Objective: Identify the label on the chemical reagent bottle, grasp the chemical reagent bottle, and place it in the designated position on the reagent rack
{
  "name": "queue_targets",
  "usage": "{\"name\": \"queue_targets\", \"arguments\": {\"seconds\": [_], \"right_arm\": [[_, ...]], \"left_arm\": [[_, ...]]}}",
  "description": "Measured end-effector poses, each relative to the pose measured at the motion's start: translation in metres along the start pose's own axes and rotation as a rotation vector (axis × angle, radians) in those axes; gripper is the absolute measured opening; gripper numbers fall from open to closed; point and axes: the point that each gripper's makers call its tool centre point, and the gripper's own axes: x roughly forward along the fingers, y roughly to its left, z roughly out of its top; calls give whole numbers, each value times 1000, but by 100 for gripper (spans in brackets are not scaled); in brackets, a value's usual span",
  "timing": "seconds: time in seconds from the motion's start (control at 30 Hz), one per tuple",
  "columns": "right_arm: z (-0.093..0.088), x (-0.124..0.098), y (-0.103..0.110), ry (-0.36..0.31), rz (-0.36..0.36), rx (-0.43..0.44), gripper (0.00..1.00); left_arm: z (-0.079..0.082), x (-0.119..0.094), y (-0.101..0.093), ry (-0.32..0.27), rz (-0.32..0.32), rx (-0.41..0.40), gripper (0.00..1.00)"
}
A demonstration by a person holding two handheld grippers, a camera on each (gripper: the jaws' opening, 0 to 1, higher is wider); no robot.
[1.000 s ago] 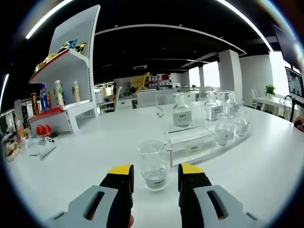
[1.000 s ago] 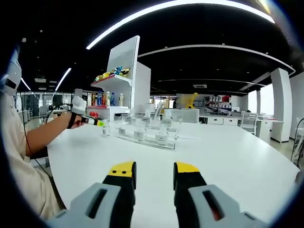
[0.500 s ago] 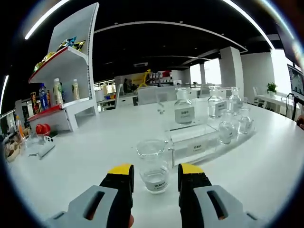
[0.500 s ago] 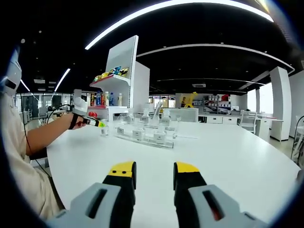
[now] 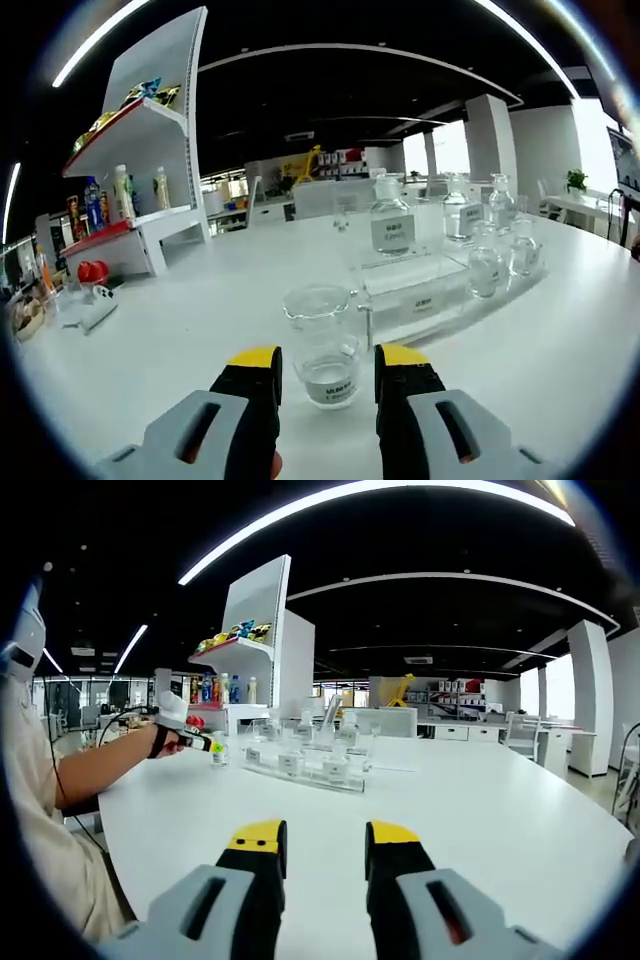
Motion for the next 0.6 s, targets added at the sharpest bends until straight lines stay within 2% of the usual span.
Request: {"name": "queue_targets", "arguments": {"seconds": [0.37,0.6], "right_arm": [[-1,1,0,3,1,0,31],[-2,2,0,6,0,1,31]], "left_arm": [[-1,9,8,-31,29,10,38],[-3,13,9,-42,29,-11,39]]}}
